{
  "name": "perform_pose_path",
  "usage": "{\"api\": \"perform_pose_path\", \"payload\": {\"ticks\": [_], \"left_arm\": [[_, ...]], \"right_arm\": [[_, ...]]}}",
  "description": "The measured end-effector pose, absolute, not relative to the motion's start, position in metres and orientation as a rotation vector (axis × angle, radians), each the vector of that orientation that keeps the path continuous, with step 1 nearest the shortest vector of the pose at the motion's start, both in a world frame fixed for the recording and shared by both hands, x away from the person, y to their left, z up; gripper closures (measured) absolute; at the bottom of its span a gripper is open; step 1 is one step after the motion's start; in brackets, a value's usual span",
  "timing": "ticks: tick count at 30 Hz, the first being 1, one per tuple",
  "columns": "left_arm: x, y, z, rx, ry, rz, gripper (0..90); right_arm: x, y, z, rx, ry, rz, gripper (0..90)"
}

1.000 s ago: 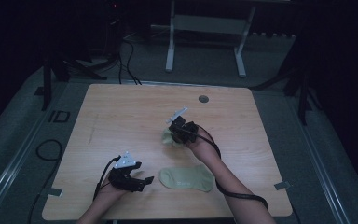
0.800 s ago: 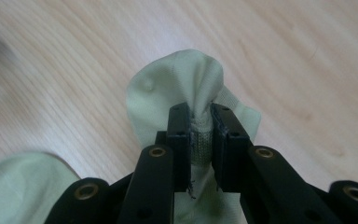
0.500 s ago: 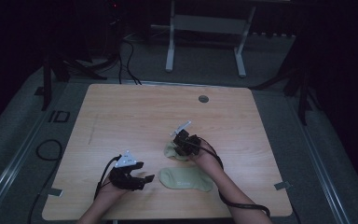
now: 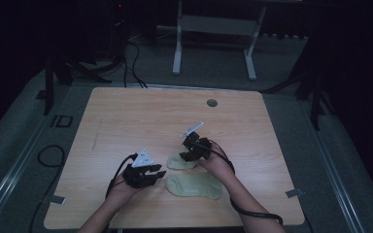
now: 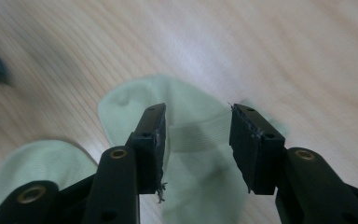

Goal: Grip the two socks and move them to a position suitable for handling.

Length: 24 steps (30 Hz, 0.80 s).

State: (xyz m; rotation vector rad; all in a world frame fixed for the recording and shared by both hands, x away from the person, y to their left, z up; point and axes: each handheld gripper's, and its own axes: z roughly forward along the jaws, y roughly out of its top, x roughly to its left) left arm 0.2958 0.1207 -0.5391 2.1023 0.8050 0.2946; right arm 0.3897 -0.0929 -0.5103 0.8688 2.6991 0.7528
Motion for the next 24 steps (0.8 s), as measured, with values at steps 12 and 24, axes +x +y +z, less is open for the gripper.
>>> {"api": "perform_pose_path", "payload": {"ticks": [12, 24], "left_arm": [[0.352, 0.085, -0.547, 2.188, 0.866, 0.331, 87.5], [0.362, 0.071, -0.561, 2.252, 0.87, 0.308, 89.1]], "right_arm": [[0.394, -0.098, -0.517, 0.905, 2.69, 0.751, 63.1], [0.397, -0.092, -0.54, 0.902, 2.72, 0.705, 70.9]]}}
